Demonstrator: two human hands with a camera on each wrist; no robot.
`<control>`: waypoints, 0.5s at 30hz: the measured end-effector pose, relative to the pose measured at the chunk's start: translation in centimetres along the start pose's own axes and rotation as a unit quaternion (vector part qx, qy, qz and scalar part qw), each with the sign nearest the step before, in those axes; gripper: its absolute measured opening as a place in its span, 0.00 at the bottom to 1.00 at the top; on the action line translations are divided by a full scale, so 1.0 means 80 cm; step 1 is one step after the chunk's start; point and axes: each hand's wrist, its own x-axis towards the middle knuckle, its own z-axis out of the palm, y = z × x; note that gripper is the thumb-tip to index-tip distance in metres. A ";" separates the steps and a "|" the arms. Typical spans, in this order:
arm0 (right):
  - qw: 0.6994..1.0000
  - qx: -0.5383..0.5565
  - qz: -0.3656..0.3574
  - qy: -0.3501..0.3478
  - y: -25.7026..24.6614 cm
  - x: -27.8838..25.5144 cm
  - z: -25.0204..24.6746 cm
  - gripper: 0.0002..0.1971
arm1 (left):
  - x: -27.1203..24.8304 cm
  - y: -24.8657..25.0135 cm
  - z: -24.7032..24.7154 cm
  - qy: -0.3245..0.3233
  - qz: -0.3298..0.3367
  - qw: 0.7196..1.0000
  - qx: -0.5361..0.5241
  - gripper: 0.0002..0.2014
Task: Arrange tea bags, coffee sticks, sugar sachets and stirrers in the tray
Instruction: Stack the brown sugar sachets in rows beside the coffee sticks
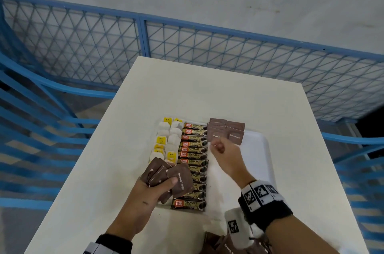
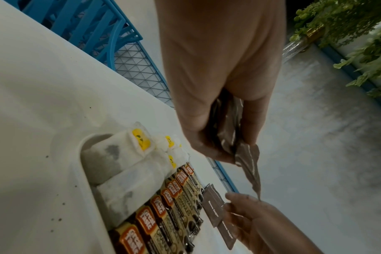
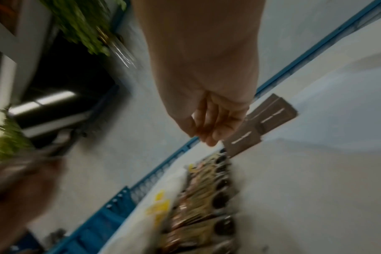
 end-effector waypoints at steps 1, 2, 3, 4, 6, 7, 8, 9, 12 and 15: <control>1.000 0.007 -0.006 -0.026 -0.007 -0.013 0.001 0.04 | -0.001 -0.001 0.001 0.000 0.003 1.000 0.001 0.20; 0.998 0.017 -0.004 -0.056 -0.015 -0.027 0.003 0.07 | 0.000 -0.001 0.003 -0.001 0.007 1.000 0.002 0.18; 0.995 0.038 0.009 -0.090 -0.023 -0.041 0.004 0.12 | -0.001 -0.001 0.004 0.000 0.012 1.000 0.003 0.16; 0.988 0.074 0.033 -0.130 -0.031 -0.055 0.004 0.18 | -0.001 -0.002 0.006 0.000 0.020 1.000 0.006 0.15; 0.958 0.160 0.086 -0.222 -0.044 -0.078 0.002 0.26 | -0.002 -0.001 0.010 0.006 0.034 0.999 0.005 0.13; 0.941 0.193 0.098 -0.259 -0.047 -0.088 0.001 0.26 | -0.003 -0.001 0.013 0.009 0.039 0.999 0.002 0.13; 0.931 0.211 0.097 -0.283 -0.051 -0.096 0.000 0.23 | -0.004 -0.001 0.016 0.008 0.043 0.999 0.000 0.12; 0.927 0.218 0.087 -0.292 -0.052 -0.103 0.000 0.18 | -0.004 -0.001 0.019 0.006 0.046 0.999 -0.001 0.12; 0.928 0.255 0.071 -0.261 -0.049 -0.110 0.001 0.06 | -0.005 -0.003 0.028 0.002 0.046 0.999 -0.010 0.09; 0.923 0.307 0.084 -0.214 -0.041 -0.110 -0.002 0.05 | -0.005 -0.007 0.038 -0.009 0.025 0.999 -0.018 0.12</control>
